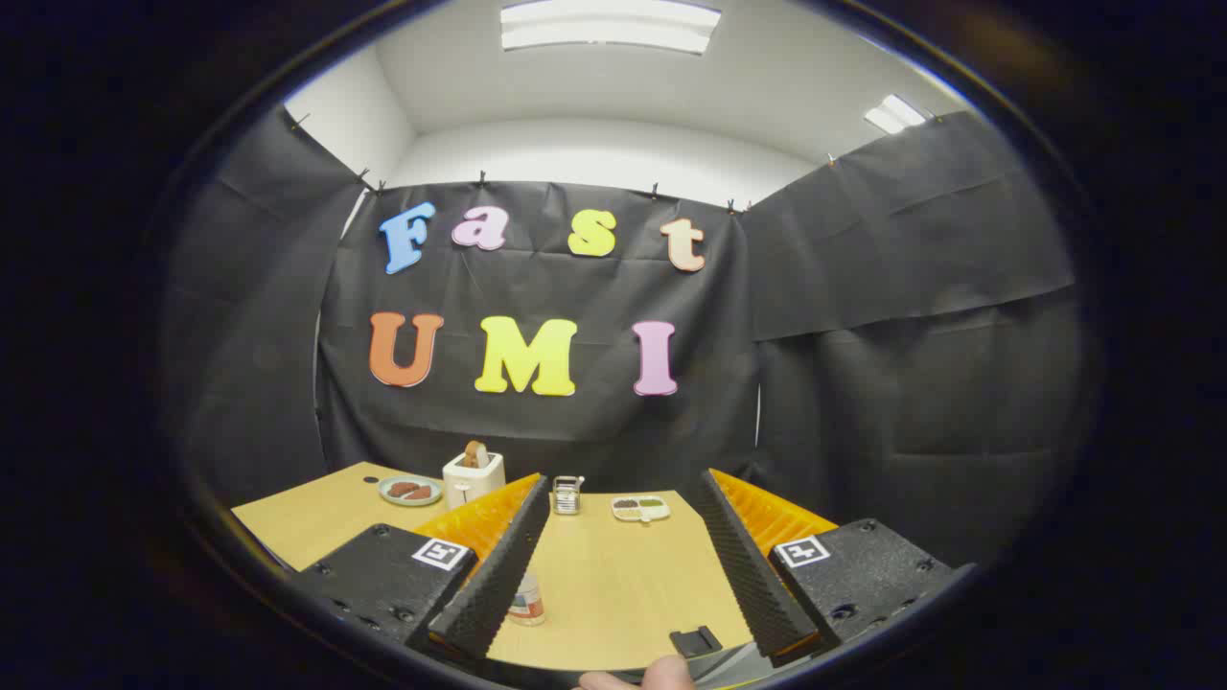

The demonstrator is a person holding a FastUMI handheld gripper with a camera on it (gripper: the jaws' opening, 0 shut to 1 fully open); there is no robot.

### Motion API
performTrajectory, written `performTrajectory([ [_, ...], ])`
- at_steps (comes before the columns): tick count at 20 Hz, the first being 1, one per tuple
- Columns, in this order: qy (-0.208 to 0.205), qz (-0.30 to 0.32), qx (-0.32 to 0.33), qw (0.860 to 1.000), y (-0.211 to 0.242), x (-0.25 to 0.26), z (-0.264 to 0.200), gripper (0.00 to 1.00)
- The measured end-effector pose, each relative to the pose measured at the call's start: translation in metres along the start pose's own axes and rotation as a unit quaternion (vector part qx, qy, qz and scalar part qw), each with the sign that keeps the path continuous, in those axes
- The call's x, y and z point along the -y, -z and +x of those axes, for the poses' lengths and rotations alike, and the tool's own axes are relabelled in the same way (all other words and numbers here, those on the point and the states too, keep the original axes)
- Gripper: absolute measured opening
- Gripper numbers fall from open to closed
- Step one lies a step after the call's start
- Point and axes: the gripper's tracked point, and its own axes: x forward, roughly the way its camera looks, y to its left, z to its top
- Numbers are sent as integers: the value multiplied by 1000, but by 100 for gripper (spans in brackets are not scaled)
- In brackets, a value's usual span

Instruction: Take the bottle from table, then pour the juice into the cup, finally place the bottle on the coaster

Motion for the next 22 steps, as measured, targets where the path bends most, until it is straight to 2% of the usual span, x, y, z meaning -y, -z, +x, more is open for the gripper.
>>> performTrajectory([
  [12, 3, -1, 2, 1000, -4, 2, -4, 100],
  [22, -19, 4, -7, 1000, -1, -15, -2, 100],
])
